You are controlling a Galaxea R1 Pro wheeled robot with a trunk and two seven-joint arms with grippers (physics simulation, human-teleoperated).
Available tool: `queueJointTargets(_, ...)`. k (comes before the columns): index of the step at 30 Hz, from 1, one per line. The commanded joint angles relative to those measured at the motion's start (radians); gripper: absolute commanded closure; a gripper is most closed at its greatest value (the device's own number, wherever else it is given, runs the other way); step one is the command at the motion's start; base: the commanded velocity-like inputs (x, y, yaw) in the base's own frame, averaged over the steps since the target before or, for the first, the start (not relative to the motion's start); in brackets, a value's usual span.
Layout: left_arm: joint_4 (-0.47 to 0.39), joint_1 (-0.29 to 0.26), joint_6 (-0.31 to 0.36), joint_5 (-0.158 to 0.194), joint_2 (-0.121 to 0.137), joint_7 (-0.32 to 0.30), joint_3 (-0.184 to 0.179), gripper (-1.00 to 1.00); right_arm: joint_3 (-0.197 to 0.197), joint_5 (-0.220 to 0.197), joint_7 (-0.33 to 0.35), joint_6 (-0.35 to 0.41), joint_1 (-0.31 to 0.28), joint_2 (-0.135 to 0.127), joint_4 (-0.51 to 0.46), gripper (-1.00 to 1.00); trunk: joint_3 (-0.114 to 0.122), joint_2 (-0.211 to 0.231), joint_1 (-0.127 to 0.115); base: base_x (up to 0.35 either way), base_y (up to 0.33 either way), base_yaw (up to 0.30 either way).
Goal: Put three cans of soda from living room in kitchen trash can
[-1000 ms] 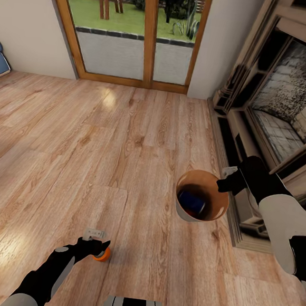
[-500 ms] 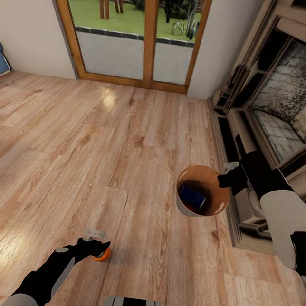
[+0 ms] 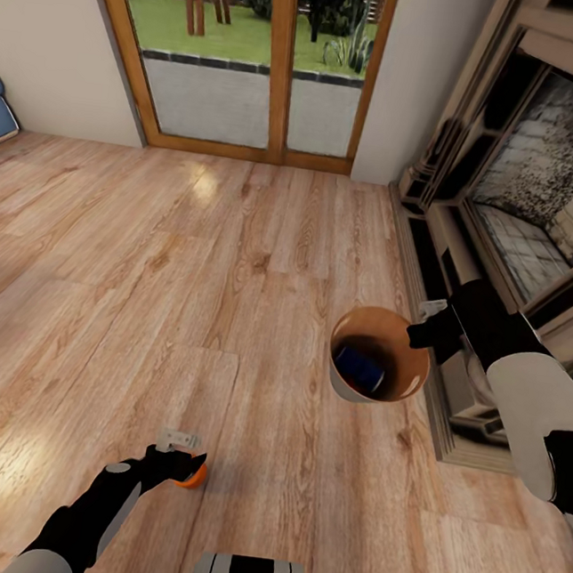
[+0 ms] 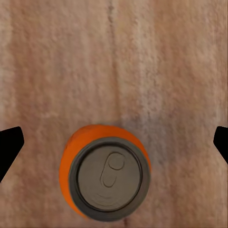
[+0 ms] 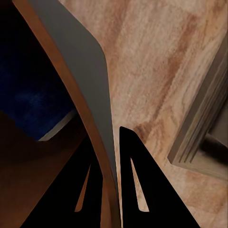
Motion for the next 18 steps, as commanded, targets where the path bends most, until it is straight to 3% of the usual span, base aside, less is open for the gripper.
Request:
queueJointTargets(1,0.000,0.000,0.000,-0.001,0.000,0.000,0.000,-1.00,-0.002,-0.018,0.004,0.007,-0.001,0.000,0.000,1.00,-0.003,-0.007,0.004,0.000,0.000,0.000)
queueJointTargets(6,0.000,0.000,0.000,-0.003,-0.001,0.000,0.000,-1.00,0.001,-0.018,0.004,0.007,-0.001,-0.001,0.000,1.00,-0.020,-0.035,0.019,0.000,0.000,0.000)
queueJointTargets(18,0.001,0.000,0.000,-0.005,-0.001,0.000,0.000,-1.00,0.011,-0.018,0.004,0.007,-0.001,0.000,0.000,1.00,-0.020,-0.035,0.019,0.000,0.000,0.000)
